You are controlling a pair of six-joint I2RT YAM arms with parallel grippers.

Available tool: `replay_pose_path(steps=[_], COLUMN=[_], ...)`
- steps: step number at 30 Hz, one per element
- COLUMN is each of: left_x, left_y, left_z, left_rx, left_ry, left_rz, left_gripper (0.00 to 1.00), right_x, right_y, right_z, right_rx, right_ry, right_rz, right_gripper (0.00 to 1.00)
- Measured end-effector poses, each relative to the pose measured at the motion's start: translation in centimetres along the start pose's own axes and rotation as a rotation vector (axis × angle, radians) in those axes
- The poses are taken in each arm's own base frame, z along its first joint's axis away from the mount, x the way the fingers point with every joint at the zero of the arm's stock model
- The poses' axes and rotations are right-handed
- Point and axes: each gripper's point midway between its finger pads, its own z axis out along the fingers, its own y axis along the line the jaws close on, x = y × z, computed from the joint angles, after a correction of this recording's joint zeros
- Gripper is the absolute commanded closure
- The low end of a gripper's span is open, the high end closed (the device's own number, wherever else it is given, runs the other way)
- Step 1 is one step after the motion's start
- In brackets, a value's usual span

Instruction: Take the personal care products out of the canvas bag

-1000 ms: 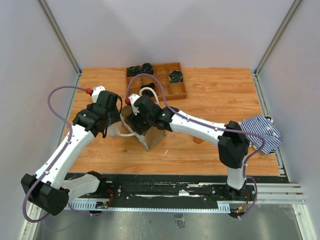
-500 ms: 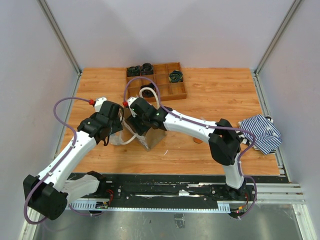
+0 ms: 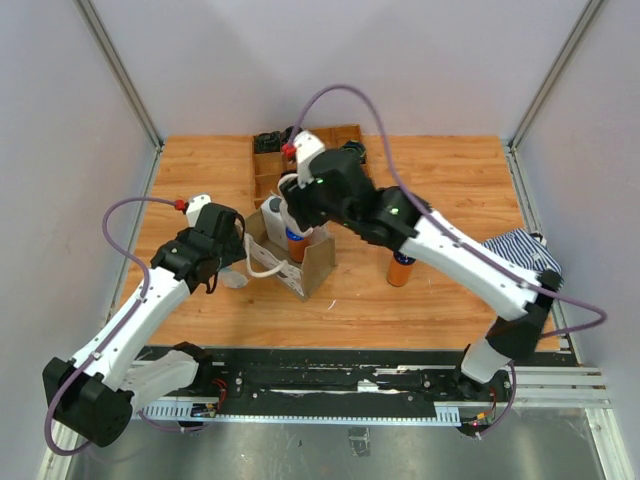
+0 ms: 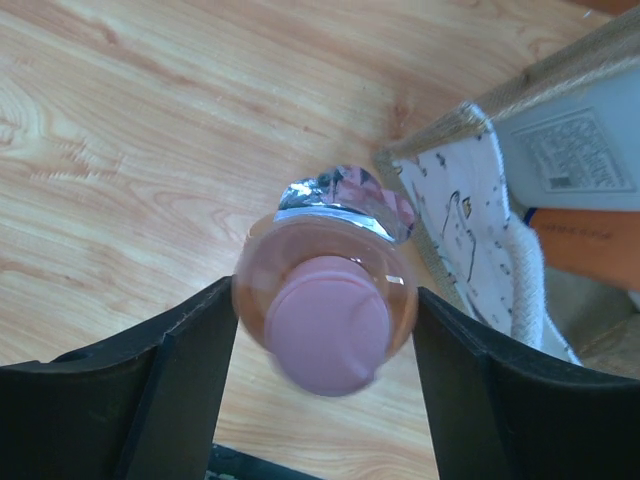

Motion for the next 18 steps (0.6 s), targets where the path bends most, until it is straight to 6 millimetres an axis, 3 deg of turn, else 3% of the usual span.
replay_pose_path(steps=[3,5,9,13,15,18], left_x=[-0.6,-0.9,-1.0,-1.9,-3.4,-7.3], left_y=[-0.4,-0.5,-0.6,-0.7,-1.1,-1.9], left_z=[0.0,-0.1,-0.1,-0.7,-1.7,-4.4], left_rx=[0.017,0.021,0.024,0.032,0.053,0.111], left_ry=[-0.025,-0.035,-0.04,-0.058,-0.093,-0.19], left_rz=[-0.016,-0.022,-0.025,-0.036,-0.055,-0.097], left_gripper=[0.23,0.21,0.19,0.19,0.21,0.21], right_x=[-4.8,-6.7,-6.8,-3.1,0.5,6.6], right_y=[-1.9,-3.7,-7.6,-13.3,-16.6,-20.8], right_z=[-5.4,-8.6,-11.5,-10.5,-9.1,-7.3], right_rx=[0.049,0.093,0.178,0.312,0.387,0.484], right_ry=[-0.154,-0.23,-0.265,-0.188,-0.102,0.033], right_rz=[0.034,0.052,0.084,0.118,0.138,0.17], right_gripper=[0.79,0.78,0.79,0.79,0.78,0.78])
